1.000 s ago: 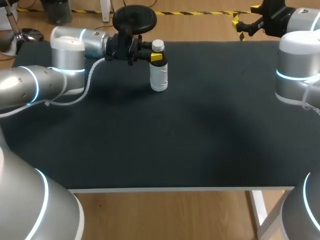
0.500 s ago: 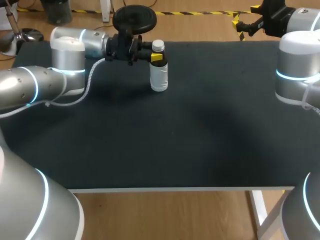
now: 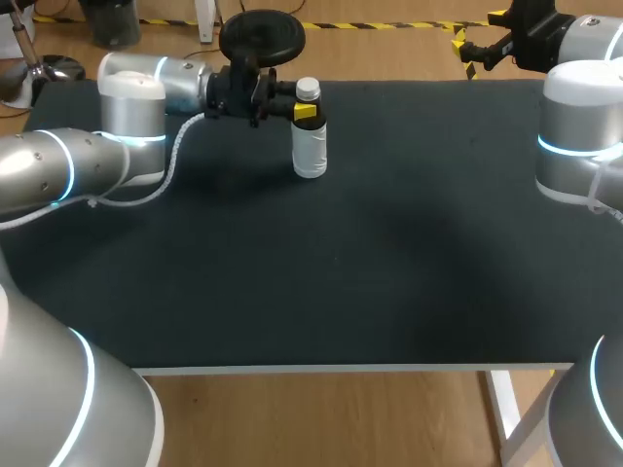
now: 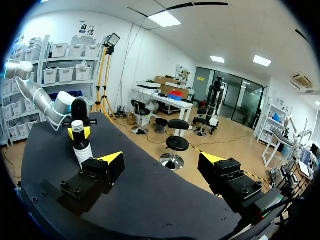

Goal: Unscrew the bottle cap

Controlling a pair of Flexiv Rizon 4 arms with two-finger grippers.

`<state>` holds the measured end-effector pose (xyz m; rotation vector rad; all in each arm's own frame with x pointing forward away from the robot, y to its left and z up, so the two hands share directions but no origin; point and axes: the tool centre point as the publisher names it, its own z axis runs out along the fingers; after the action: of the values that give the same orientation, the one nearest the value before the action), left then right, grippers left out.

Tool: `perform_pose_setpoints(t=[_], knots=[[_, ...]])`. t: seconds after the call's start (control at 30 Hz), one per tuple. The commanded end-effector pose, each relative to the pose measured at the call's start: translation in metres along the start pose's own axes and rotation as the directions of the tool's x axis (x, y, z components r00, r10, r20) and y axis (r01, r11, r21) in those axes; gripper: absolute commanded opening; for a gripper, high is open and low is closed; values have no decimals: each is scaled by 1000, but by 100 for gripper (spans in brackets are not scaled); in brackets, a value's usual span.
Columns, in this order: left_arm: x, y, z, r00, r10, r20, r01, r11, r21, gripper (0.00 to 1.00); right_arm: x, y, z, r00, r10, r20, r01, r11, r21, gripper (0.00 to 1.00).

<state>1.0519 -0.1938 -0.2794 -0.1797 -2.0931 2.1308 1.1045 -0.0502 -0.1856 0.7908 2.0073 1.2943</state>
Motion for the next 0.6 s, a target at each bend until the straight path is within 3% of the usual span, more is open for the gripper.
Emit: perform_pose_setpoints(t=[0.03,0.13,0.43,0.6], knots=[[1,-1,0,1000,0,2,0,1000,-2,0,0,0,-1,1000,0,-1,0,1000,2,100],[1,-1,0,1000,0,2,0,1000,-2,0,1,1,1,1000,3,-19,-3,1000,-4,100],[1,-1,0,1000,0,2,0,1000,-2,0,27,15,2,969,20,-247,-51,991,-120,100],[1,-1,0,1000,0,2,0,1000,-2,0,47,19,8,936,-4,-352,-48,989,-138,100]])
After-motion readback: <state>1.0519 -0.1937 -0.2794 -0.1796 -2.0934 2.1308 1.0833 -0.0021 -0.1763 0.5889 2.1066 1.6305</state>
